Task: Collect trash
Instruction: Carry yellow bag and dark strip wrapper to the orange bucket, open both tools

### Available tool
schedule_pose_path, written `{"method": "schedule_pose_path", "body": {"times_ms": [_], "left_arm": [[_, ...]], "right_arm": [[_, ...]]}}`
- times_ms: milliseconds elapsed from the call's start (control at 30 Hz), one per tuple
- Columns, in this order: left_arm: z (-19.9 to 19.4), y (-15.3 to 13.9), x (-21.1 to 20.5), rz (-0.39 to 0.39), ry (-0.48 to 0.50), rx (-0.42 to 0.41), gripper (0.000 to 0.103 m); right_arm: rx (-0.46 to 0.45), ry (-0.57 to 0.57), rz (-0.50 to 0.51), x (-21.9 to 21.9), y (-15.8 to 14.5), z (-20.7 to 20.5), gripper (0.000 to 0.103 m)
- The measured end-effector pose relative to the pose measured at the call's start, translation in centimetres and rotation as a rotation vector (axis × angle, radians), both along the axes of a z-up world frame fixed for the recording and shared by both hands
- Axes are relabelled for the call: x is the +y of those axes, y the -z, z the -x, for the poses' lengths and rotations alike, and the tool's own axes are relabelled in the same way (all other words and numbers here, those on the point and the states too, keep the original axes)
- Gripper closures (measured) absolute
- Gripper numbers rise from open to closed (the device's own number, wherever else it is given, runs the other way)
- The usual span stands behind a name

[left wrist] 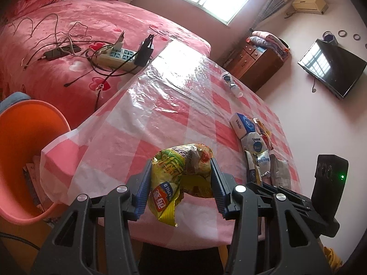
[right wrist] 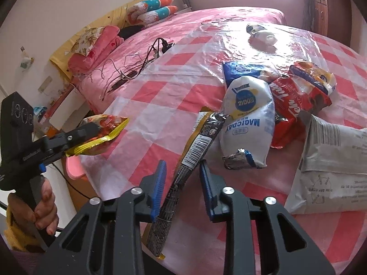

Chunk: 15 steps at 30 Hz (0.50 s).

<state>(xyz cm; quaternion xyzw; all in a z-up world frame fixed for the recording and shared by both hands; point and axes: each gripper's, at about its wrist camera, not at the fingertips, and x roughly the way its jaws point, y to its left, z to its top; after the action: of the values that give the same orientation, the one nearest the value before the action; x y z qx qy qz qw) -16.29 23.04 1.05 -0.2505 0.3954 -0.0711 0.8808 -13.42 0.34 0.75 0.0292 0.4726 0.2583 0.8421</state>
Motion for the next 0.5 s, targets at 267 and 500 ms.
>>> {"method": "schedule_pose_path", "body": {"times_ms": [267, 500], "left_arm": [[0.8, 0.3, 0.0, 0.02, 0.009, -0.006, 0.054], [1.4, 0.4, 0.6, 0.031, 0.004, -0.014, 0.054]], "right_arm": [[-0.014, 0.009, 0.042, 0.5, 0.0, 0.3, 0.086], [-0.012, 0.015, 0.035, 0.7, -0.4, 0.3, 0.089]]}}
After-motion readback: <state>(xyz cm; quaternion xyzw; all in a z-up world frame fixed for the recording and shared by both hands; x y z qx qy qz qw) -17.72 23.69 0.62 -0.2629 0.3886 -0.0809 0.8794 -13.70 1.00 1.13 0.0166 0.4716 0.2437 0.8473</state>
